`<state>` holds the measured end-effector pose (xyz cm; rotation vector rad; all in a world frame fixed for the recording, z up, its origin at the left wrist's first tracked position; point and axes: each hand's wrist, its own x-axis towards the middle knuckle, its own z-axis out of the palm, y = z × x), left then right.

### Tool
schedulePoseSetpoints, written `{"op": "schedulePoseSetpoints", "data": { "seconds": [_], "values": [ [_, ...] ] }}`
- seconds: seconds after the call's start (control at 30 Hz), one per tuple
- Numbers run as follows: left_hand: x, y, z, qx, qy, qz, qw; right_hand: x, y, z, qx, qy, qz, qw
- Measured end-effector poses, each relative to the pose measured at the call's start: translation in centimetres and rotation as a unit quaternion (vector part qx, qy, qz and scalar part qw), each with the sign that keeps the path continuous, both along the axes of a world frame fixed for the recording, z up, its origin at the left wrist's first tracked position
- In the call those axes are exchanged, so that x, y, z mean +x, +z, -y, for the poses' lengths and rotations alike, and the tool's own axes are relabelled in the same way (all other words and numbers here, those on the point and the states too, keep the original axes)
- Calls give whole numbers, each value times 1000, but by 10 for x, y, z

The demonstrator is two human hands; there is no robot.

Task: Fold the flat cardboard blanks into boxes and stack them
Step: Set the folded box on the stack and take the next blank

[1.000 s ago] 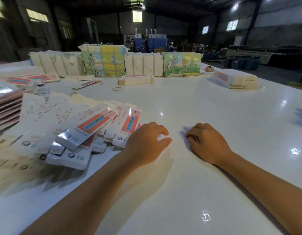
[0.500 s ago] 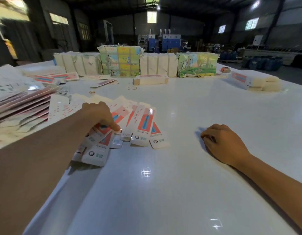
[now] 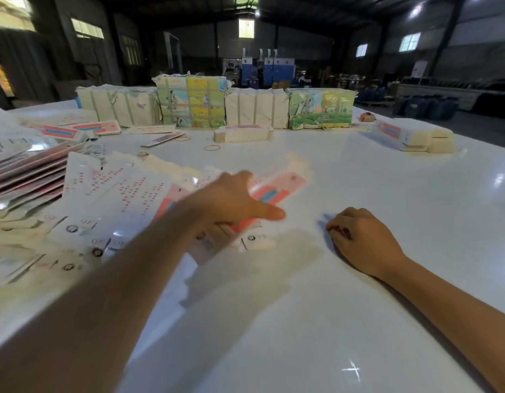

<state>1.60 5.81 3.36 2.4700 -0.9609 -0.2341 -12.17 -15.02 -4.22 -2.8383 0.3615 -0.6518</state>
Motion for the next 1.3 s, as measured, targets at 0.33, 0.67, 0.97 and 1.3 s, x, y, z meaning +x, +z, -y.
{"op": "schedulePoseSetpoints", "data": {
  "seconds": [0.33, 0.67, 0.97, 1.3],
  "values": [
    [-27, -69, 13, 21, -68, 177, 982, 2, -3, 7, 62, 11, 20, 998],
    [-35, -55, 8, -56, -64, 203, 976, -2, 12, -1, 594, 73, 129, 791],
    [-33, -49, 7, -52, -6, 155, 987, -5, 10, 2, 423, -56, 284, 859],
    [-39, -51, 8, -72, -78, 112, 988, -6, 10, -22, 360, 61, 245, 898]
  ]
}}
